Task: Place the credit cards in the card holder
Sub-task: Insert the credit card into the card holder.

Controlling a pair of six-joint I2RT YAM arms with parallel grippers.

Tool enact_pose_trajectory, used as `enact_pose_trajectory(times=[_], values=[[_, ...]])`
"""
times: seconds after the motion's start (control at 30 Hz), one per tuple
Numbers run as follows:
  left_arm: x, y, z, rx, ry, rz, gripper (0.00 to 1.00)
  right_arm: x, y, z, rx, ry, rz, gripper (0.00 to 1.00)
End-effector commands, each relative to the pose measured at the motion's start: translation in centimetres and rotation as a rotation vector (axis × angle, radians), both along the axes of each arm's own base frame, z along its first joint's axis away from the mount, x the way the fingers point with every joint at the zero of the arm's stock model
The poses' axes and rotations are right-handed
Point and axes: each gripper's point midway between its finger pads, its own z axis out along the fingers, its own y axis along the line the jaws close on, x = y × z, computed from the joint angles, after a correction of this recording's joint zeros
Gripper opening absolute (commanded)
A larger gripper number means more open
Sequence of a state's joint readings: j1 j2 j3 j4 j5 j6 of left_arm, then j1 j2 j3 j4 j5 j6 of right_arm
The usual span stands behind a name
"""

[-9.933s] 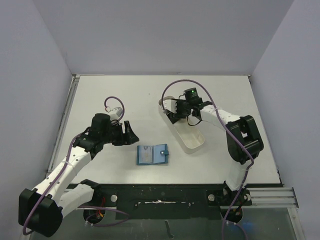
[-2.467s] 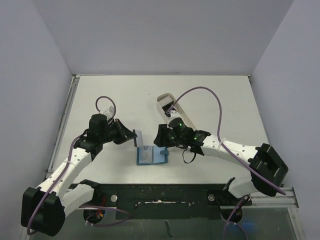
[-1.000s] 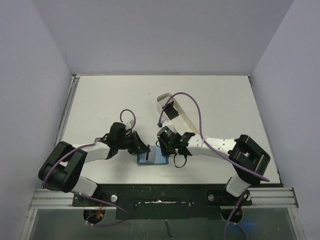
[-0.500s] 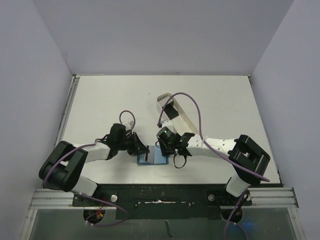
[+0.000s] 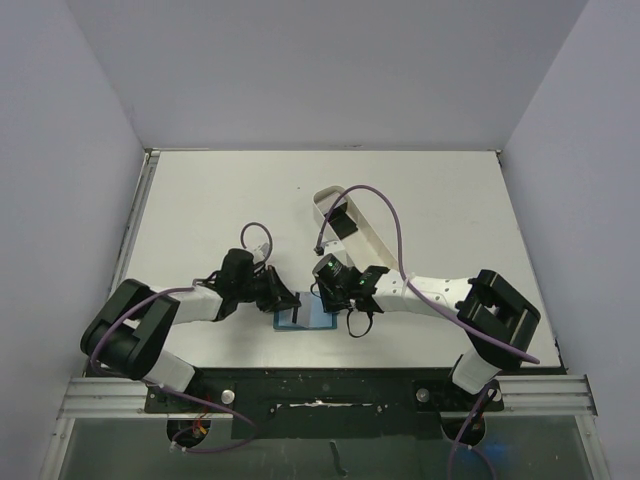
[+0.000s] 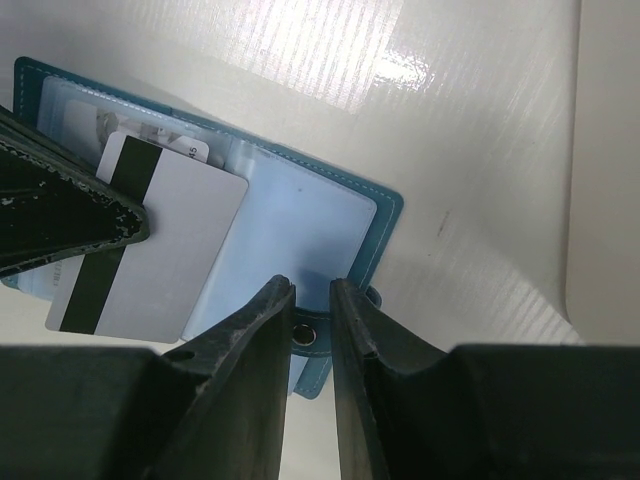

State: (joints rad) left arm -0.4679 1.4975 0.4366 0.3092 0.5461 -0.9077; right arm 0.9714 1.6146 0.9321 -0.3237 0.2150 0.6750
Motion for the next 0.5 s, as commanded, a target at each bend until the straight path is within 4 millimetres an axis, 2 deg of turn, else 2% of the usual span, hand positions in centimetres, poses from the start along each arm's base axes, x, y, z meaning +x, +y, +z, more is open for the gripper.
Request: enact_pose_trajectory(times=[0.0,0.47], values=[[0.78,-0.33,0.06,0.000,-0.047,0.012,0.00,0.27,0.41,1.12,0.025,-0.040,-0.018,0.23],[1.12,-0.56,-0.41,0.017,-0.051,0.034,0.00,-0.38,-0.22,0.92,0.027,-0.036,-0.038,0.23]])
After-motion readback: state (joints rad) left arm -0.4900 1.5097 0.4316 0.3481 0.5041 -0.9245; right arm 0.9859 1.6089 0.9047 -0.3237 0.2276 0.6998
